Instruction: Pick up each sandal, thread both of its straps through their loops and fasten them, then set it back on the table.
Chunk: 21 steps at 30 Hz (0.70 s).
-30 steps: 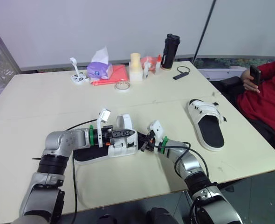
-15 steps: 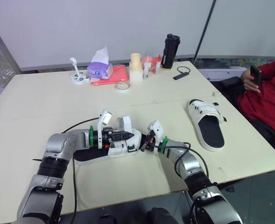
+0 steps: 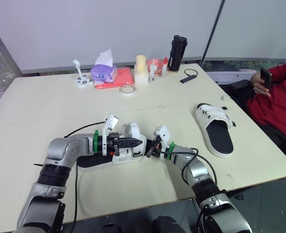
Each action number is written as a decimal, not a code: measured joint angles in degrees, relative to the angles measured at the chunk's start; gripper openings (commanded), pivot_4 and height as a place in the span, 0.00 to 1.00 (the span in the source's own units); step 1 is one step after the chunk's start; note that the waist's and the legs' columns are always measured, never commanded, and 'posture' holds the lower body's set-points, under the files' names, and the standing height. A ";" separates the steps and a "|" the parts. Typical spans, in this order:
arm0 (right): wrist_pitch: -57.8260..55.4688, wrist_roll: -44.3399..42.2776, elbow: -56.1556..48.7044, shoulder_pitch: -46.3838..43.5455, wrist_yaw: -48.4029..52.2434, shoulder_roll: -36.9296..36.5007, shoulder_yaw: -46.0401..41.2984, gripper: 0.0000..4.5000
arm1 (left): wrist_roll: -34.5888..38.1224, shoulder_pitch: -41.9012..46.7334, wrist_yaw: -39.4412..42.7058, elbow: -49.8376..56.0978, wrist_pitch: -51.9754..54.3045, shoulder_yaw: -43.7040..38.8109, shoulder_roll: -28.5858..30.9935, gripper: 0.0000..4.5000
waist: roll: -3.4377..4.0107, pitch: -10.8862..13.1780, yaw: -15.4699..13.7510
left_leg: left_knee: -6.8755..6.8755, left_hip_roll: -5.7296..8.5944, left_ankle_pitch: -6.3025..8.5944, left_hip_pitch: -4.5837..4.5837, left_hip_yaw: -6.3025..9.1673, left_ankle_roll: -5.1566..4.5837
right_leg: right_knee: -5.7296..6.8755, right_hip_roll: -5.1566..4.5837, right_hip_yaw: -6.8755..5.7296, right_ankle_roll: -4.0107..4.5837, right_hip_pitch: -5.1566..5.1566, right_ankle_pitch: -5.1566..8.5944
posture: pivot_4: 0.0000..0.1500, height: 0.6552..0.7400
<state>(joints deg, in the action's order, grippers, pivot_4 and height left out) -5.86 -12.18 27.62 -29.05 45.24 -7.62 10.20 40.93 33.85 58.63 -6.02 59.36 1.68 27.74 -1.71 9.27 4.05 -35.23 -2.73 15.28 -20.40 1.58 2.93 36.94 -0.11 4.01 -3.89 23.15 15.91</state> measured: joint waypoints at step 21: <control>0.00 0.00 0.00 0.02 -0.07 0.15 0.00 0.00 | 0.30 -0.17 -0.45 -0.38 0.26 -0.70 0.33 0.01 | 0.00 0.01 0.03 | 0.02 0.00 0.00 -0.01 0.00 0.00 | 0.00 0.00 0.00 0.01 0.03 0.00 | 1.00 1.00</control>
<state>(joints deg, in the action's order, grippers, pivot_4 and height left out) -5.86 -12.18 27.62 -29.03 45.17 -7.47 10.20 41.23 33.68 58.19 -6.40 59.62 0.97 28.07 -1.71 9.29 4.07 -35.21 -2.74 15.28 -20.40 1.57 2.94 36.94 -0.11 4.02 -3.89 23.17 15.91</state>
